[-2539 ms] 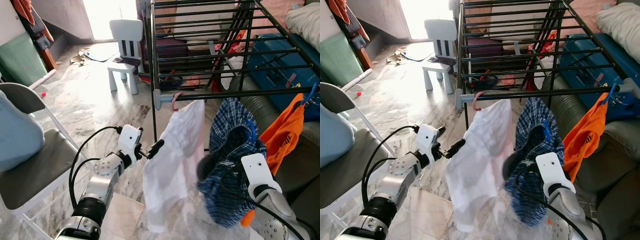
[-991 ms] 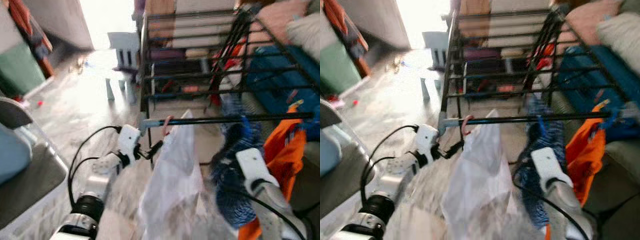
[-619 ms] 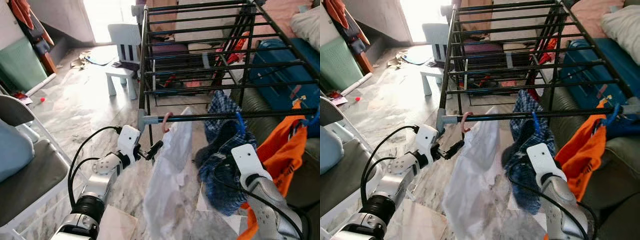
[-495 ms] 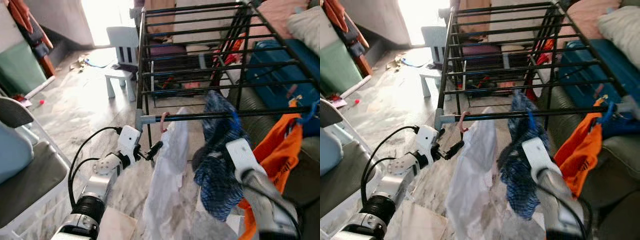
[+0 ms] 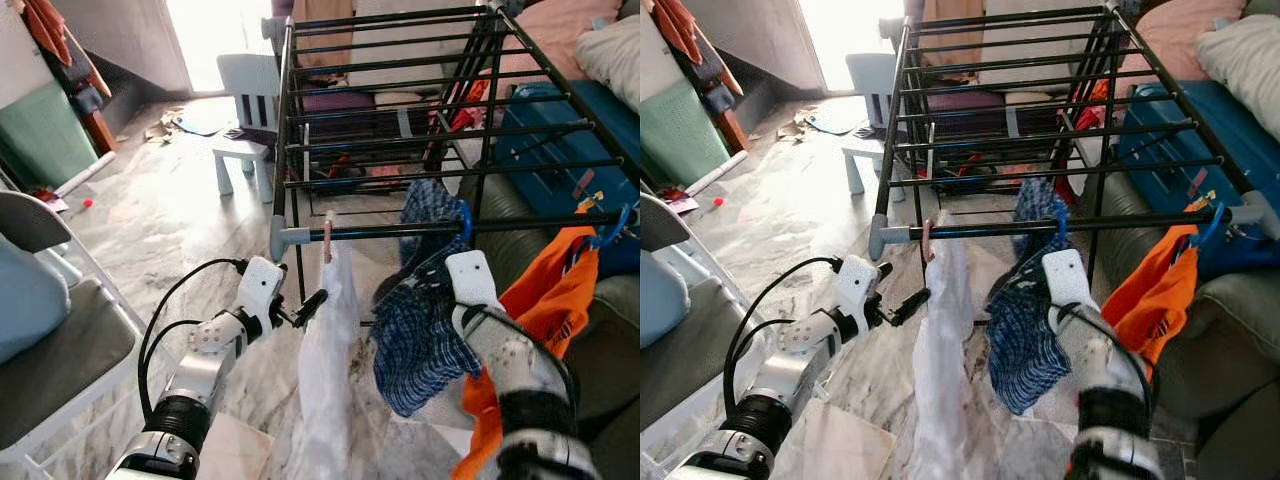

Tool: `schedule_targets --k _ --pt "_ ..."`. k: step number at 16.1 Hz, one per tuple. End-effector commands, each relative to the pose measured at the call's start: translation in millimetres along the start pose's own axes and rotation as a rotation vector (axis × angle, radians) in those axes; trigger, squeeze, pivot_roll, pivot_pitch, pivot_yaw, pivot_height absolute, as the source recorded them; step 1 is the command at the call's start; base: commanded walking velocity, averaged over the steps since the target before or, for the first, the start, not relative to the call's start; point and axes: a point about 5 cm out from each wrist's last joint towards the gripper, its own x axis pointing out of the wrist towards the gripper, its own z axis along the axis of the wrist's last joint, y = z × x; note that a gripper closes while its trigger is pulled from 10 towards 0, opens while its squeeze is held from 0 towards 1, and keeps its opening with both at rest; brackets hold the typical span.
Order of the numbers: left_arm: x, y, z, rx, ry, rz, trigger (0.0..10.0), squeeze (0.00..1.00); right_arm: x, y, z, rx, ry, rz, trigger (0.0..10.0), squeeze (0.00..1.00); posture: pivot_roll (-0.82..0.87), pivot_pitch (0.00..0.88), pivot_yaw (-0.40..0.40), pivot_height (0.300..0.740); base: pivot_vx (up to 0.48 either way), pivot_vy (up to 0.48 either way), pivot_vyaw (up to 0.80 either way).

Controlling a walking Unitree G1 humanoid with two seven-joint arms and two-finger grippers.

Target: Hang hanger

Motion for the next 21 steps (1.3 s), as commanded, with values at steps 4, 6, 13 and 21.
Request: schedule_targets --k 4,6,13,21 --pt "-3.1 1.1 -5 0.015 0.033 -0.003 10.0 0.00 7.6 -18.9 -10 0.049 0.038 -0.080 10.0 0.00 0.06 0.000 0.058 0.740 0.000 0.000 0.00" --pt "-2.4 -0.4 -5 0.018 0.040 -0.010 10.0 0.00 8.9 -29.0 -18 0.059 0.052 -0.104 10.0 0.00 0.06 0.000 0.061 0.740 0.000 0.000 0.00" --pt "0.2 -2.7 -7 0.027 0.059 -0.016 10.0 0.00 11.7 -36.3 -16 0.017 0.013 -0.096 10.0 1.00 0.06 0.000 0.058 0.740 0.000 0.000 0.00" --pt "5.4 -7.6 -8 0.038 0.071 -0.017 10.0 0.00 -18.3 -36.6 -27 -0.261 -0.126 -0.045 10.0 1.00 0.02 0.000 0.072 0.740 0.000 0.000 0.00"
